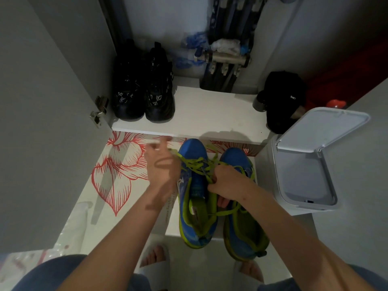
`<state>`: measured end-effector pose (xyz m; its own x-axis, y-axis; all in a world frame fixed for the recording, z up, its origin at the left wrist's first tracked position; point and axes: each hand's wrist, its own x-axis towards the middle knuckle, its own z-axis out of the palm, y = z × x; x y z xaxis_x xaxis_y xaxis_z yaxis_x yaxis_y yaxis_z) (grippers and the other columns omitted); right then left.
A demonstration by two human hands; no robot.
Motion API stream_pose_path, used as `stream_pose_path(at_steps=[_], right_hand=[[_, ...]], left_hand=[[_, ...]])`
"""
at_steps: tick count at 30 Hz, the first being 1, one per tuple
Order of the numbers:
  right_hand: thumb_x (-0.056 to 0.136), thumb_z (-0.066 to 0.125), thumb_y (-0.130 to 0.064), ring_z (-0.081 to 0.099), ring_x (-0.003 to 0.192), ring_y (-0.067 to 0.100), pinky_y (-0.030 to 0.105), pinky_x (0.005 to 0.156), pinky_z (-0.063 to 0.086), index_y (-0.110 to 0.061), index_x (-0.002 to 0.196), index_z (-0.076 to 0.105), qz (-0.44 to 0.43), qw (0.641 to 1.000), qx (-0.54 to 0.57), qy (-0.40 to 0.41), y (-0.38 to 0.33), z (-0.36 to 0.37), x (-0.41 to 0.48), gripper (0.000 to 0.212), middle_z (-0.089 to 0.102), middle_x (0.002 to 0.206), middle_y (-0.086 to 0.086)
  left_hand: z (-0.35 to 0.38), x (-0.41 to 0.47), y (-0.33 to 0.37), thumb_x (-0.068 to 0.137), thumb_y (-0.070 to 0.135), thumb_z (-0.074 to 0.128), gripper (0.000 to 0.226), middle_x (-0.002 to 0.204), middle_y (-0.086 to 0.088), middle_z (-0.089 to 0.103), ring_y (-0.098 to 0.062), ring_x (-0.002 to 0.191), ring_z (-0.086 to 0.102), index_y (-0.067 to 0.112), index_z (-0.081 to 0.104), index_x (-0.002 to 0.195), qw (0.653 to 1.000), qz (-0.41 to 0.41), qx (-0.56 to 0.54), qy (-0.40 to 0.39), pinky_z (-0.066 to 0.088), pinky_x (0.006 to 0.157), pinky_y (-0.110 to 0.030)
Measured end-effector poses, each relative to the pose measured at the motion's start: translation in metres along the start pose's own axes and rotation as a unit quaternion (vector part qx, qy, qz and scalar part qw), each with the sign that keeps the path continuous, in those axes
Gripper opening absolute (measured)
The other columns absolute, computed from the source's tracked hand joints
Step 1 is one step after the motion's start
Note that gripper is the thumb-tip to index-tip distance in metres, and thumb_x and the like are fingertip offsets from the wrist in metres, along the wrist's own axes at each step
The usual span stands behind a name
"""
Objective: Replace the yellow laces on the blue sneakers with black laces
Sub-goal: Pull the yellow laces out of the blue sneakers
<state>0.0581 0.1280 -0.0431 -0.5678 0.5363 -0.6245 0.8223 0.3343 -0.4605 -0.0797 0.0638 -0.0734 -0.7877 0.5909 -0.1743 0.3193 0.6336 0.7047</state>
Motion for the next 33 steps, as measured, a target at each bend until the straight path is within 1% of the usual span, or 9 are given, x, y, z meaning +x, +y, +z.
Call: stream_pose_path(at_steps=[3,10,15,19,21,24,27,30,33], right_hand=[[0.091,0.052,-0.008,0.061,0.095,0.045,0.047,0.08,0.053,-0.013,0.059,0.033,-0.003,1.0,-0.004,0.0,-0.001,0.0,0.0,0.037,0.059,0.103,0.038],[0.091,0.051,-0.009,0.061,0.095,0.045,0.054,0.086,0.049,-0.011,0.059,0.036,-0.007,1.0,-0.017,-0.006,-0.001,0.0,0.002,0.035,0.061,0.103,0.036],[0.092,0.05,-0.008,0.061,0.096,0.043,0.053,0.087,0.048,-0.007,0.064,0.043,-0.01,1.0,-0.015,-0.006,0.002,0.0,0.002,0.029,0.06,0.105,0.035],[0.092,0.05,-0.008,0.061,0.096,0.042,0.052,0.087,0.048,-0.001,0.075,0.052,-0.012,1.0,-0.01,-0.014,0.003,0.0,0.001,0.018,0.06,0.106,0.034],[0.092,0.051,-0.008,0.061,0.096,0.043,0.053,0.087,0.048,-0.009,0.065,0.042,-0.014,1.0,-0.019,-0.009,0.002,-0.002,0.0,0.029,0.06,0.105,0.036],[0.092,0.055,-0.016,0.063,0.087,0.037,0.046,0.077,0.051,-0.012,0.061,0.037,-0.017,0.999,-0.048,-0.002,0.001,-0.003,0.001,0.036,0.063,0.094,0.03],[0.092,0.057,-0.033,0.058,0.074,0.022,0.034,0.063,0.045,-0.011,0.077,0.051,-0.033,0.991,-0.075,0.105,0.001,-0.003,0.009,0.027,0.058,0.08,0.007],[0.092,0.057,-0.025,0.057,0.094,0.019,0.036,0.075,0.05,-0.018,0.1,0.061,-0.113,0.967,-0.058,0.219,0.0,0.002,0.023,0.012,0.06,0.101,0.001],[0.09,0.058,-0.02,0.048,0.107,0.021,0.037,0.083,0.048,-0.019,0.109,0.063,-0.154,0.963,-0.098,0.2,0.001,0.017,0.034,0.019,0.051,0.113,0.004]], left_hand=[[0.009,-0.013,0.009,0.084,0.007,0.055,0.033,0.134,-0.008,0.034,-0.026,0.123,0.034,0.022,0.065,0.112,0.971,0.181,0.153,-0.027,0.042,0.094,-0.032],[0.02,-0.015,0.002,0.088,0.035,0.061,0.026,0.126,-0.005,0.042,-0.023,0.119,0.035,0.023,0.068,0.11,0.946,0.17,0.234,-0.147,0.039,0.096,-0.031],[0.018,-0.012,0.006,0.092,0.006,0.047,0.013,0.097,-0.012,0.058,-0.021,0.082,0.057,0.009,0.06,0.094,0.991,-0.029,-0.115,-0.055,0.048,0.067,-0.03],[-0.006,0.004,0.007,0.099,0.005,0.038,0.032,0.075,-0.002,0.047,-0.011,0.062,0.046,0.021,0.037,0.071,0.891,-0.225,-0.393,-0.014,0.045,0.054,-0.024],[-0.01,0.01,0.003,0.1,0.013,0.038,0.029,0.081,-0.007,0.052,-0.012,0.062,0.047,0.02,0.04,0.072,0.921,-0.233,-0.31,-0.042,0.047,0.062,-0.03],[-0.005,0.004,0.004,0.096,0.015,0.046,0.021,0.114,-0.018,0.055,-0.028,0.091,0.059,0.003,0.047,0.112,0.989,-0.114,0.028,-0.091,0.047,0.076,-0.037],[-0.006,-0.012,0.012,0.091,0.012,0.053,0.045,0.129,-0.015,0.044,-0.03,0.118,0.049,0.002,0.033,0.13,0.952,-0.027,0.289,-0.094,0.045,0.09,-0.035],[-0.01,-0.011,0.015,0.098,0.02,0.044,0.031,0.104,-0.008,0.055,-0.019,0.09,0.06,0.001,0.041,0.122,0.93,0.037,0.352,-0.098,0.045,0.067,-0.026],[-0.01,-0.012,0.016,0.092,0.039,0.055,0.042,0.097,-0.014,0.065,-0.026,0.089,0.066,0.001,0.059,0.11,0.942,-0.004,0.207,-0.262,0.056,0.078,-0.035]])
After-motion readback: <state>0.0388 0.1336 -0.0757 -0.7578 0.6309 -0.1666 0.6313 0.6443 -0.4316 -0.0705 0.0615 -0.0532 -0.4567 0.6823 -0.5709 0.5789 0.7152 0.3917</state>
